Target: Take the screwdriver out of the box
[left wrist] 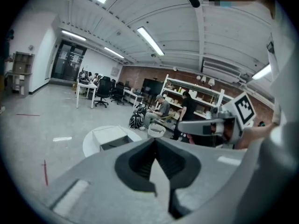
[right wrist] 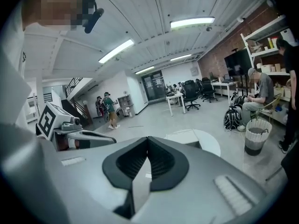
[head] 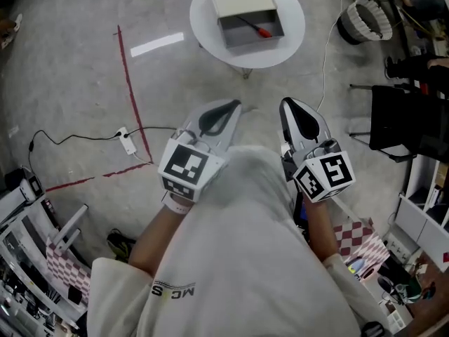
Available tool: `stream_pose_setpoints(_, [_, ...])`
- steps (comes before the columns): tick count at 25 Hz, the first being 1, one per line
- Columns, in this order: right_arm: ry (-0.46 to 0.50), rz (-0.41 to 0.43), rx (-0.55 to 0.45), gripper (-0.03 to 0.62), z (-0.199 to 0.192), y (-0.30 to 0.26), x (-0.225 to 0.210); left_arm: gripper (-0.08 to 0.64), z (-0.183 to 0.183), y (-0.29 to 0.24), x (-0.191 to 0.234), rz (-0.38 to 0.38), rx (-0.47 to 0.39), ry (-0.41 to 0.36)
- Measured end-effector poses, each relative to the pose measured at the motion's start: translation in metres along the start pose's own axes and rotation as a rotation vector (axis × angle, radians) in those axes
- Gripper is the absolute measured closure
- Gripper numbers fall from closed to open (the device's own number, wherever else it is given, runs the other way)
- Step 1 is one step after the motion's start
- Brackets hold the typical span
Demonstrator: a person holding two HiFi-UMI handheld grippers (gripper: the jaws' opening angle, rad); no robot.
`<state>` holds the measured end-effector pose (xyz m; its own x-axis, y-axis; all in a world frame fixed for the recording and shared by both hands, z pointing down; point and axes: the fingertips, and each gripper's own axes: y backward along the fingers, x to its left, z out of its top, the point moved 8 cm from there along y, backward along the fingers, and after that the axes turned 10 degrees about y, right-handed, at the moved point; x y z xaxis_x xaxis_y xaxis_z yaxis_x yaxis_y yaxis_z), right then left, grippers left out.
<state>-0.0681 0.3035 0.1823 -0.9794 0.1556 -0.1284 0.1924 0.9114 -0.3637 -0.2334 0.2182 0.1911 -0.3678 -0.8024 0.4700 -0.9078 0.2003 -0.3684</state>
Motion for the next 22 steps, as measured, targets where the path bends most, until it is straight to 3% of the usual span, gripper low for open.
stream_pose_setpoints(5, [0.011,0.05,0.02,0.592,0.007,-0.038,-0.038,0.561,0.013,-0.037,0.025,0.01,0.024,0.019])
stream_pose_setpoints(11, [0.058,0.061,0.024,0.592,0.029,-0.075,-0.115,0.561,0.052,-0.095,0.038,0.068,0.007,0.032])
stream_pose_setpoints(19, [0.153,0.231,0.112,0.59,0.058,-0.145,-0.226,0.561,0.105,-0.189,0.054,0.199,-0.014,0.097])
stream_pose_setpoints(22, [0.183,0.297,0.146,0.549,0.054,-0.172,-0.251,0.561,0.112,-0.215,0.065,0.27,-0.02,0.119])
